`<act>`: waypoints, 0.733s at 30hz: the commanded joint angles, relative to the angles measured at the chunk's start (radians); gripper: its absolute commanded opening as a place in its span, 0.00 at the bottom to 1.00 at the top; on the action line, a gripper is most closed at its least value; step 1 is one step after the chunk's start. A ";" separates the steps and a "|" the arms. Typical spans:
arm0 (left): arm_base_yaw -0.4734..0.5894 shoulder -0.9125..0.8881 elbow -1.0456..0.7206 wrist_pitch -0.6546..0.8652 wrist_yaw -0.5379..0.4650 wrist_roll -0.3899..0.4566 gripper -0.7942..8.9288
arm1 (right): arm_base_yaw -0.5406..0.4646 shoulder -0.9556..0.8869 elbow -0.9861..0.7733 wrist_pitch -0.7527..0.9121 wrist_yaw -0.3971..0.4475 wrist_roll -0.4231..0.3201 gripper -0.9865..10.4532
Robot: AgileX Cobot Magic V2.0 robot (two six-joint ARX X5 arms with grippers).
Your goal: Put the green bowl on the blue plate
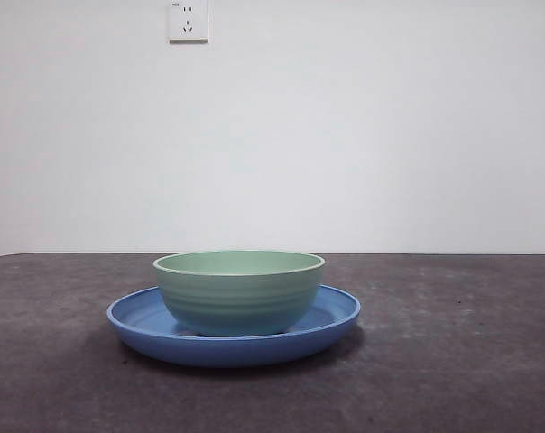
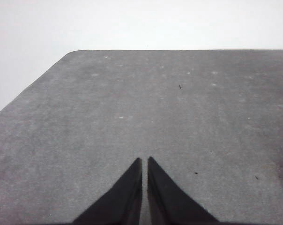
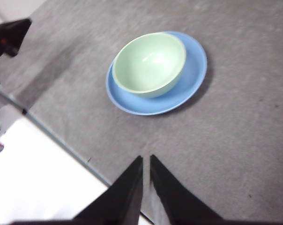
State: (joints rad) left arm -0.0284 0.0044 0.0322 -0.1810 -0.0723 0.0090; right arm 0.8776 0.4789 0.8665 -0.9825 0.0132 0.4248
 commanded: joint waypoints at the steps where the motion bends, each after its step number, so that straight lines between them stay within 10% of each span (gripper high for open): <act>1: 0.000 -0.001 -0.020 -0.005 -0.006 -0.002 0.10 | -0.100 -0.027 -0.012 0.016 -0.014 -0.034 0.11; 10: 0.000 -0.001 -0.020 -0.005 -0.006 -0.002 0.10 | -0.591 -0.285 -0.409 0.541 -0.010 -0.343 0.11; 22: 0.000 -0.001 -0.020 -0.005 -0.006 -0.002 0.10 | -0.845 -0.475 -0.761 0.770 -0.013 -0.491 0.11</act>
State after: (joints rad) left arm -0.0284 0.0044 0.0322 -0.1810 -0.0727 0.0090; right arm 0.0364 0.0086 0.1120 -0.2401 0.0010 -0.0471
